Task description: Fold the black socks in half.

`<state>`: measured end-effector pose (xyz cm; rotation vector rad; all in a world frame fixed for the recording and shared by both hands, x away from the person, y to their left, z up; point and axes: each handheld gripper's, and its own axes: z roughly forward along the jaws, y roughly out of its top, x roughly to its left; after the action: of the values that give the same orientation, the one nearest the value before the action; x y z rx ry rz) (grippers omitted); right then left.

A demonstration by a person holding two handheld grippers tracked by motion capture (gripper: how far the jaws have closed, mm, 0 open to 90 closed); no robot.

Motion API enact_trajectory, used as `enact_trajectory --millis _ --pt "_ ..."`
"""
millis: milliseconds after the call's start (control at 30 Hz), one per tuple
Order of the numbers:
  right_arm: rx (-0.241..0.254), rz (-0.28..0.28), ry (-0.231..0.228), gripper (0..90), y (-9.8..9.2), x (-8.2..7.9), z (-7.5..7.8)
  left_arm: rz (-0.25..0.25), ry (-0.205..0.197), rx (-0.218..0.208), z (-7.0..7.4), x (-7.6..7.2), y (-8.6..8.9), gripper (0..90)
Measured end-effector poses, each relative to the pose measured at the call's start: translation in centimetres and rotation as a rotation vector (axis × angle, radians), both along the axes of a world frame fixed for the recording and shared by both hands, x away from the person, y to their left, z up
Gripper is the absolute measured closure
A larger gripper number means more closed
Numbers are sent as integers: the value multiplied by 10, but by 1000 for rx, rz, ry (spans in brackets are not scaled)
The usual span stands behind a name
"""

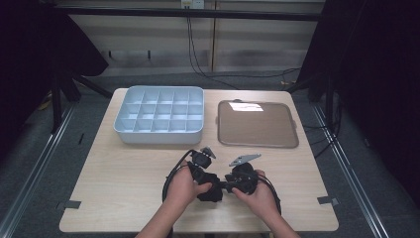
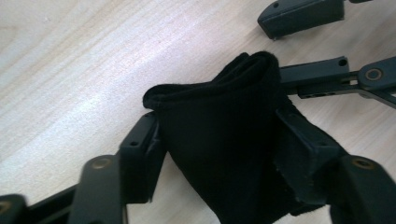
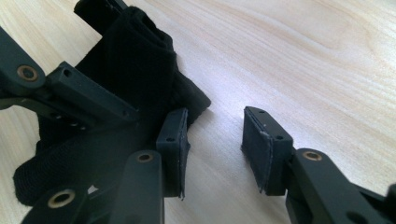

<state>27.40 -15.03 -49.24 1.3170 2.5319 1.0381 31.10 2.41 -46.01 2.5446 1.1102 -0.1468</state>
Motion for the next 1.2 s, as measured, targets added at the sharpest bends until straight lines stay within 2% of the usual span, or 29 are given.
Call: enact_trajectory --millis 67,233,333,400,433,467,500,600,633,700,767,867,1033,1067,1200 --pt "1 1 -1 600 0 0 0 -4 2 -6 0 0 0 400" --pt "2 0 2 581 -1 1 0 -42 -14 6 3 -3 -2 576" --pt "2 6 -5 558 -2 2 0 -63 -42 29 5 -6 -6 620" --pt "3 2 -4 554 -3 2 0 -64 -39 29 6 -6 -5 625" --pt "11 2 -5 550 -3 1 -1 -54 -24 15 5 -4 -3 623" --pt "11 2 -5 550 -3 1 -1 -54 -24 15 5 -4 -3 616" --pt "9 3 -6 542 -4 1 -1 -22 -8 -9 4 -3 0 600" --pt "4 4 -5 531 -5 1 0 -14 -4 -20 3 -2 3 563" --pt "6 10 -9 527 -8 1 -1 6 -4 -22 3 -1 5 513" --pt "5 3 -7 525 -9 0 0 11 -3 -23 3 -1 5 481" --pt "-7 2 -9 520 -11 -1 0 26 -5 -29 5 0 8 395" --pt "-7 11 -15 514 -11 -5 0 29 -8 -19 8 0 11 320" --pt "-8 15 -24 511 -7 -7 -1 47 6 -13 10 -2 15 300" --pt "-7 15 -27 511 -5 -8 -1 48 20 -6 10 -3 16 297" --pt "-12 23 -35 510 -3 -8 -1 57 29 -6 6 -4 16 279"
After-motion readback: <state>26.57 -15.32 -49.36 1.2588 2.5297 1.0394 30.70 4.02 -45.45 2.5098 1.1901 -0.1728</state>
